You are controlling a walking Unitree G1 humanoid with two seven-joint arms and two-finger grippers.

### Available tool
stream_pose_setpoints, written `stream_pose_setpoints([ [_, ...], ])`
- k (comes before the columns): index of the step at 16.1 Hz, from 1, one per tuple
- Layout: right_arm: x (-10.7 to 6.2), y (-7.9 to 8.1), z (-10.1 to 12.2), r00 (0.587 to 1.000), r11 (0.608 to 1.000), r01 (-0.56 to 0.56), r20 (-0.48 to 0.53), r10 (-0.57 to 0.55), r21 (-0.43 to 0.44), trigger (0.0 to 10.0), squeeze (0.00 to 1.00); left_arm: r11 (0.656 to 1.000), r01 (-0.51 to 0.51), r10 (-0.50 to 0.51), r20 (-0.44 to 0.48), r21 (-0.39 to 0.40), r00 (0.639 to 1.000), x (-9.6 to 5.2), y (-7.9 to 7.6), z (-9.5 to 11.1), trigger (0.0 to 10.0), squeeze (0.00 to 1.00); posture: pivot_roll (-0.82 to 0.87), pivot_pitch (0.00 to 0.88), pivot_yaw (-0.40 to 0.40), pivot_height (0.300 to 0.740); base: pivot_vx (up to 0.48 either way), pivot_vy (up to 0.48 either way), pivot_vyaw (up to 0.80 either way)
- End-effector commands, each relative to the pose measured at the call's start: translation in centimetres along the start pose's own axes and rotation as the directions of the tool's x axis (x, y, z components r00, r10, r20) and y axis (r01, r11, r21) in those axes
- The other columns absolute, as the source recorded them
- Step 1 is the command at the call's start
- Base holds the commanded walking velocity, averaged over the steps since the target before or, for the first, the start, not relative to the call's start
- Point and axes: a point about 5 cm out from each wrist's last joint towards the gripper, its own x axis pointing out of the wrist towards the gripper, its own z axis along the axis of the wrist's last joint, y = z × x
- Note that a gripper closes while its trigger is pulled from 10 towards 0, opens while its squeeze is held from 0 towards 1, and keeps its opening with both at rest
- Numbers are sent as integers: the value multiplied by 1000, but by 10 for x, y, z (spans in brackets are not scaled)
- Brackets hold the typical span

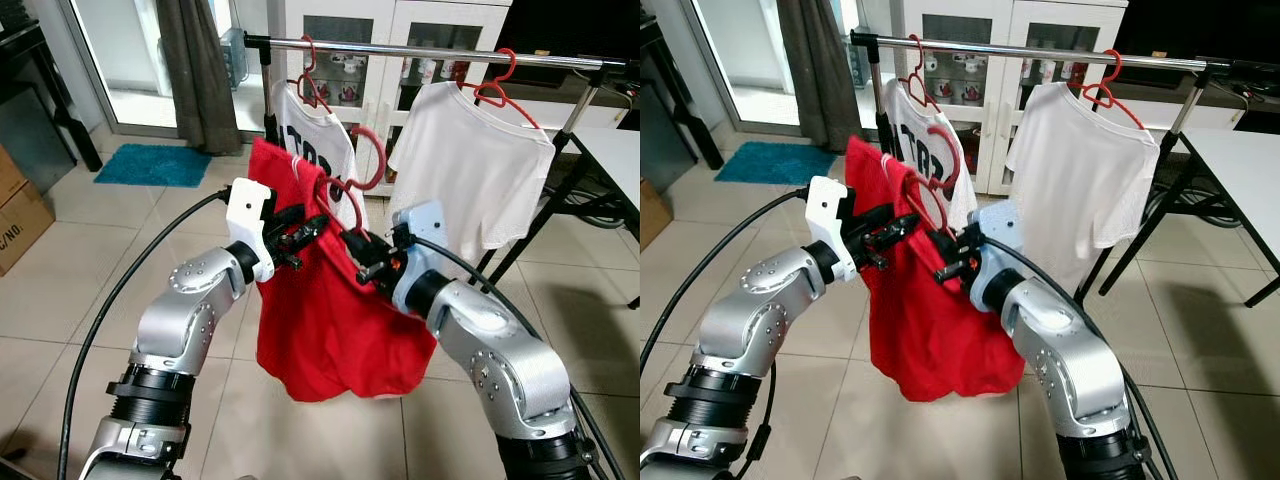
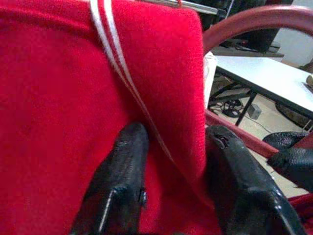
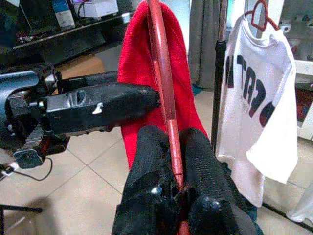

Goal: Hang hanger

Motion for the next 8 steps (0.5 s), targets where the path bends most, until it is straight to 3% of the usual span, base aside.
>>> stream_pose_setpoints([
  [1,-2,2,9,999,1000,-7,40,8,-17,0,0,1000,-18,18,3,2,1000,-2,1,-1,0,0,-148,0,-20,740,0,0,0],
  [8,-2,0,9,999,1000,6,34,-5,-17,0,0,1000,-22,22,7,6,1000,-3,0,0,0,0,-148,0,-20,740,0,0,0],
])
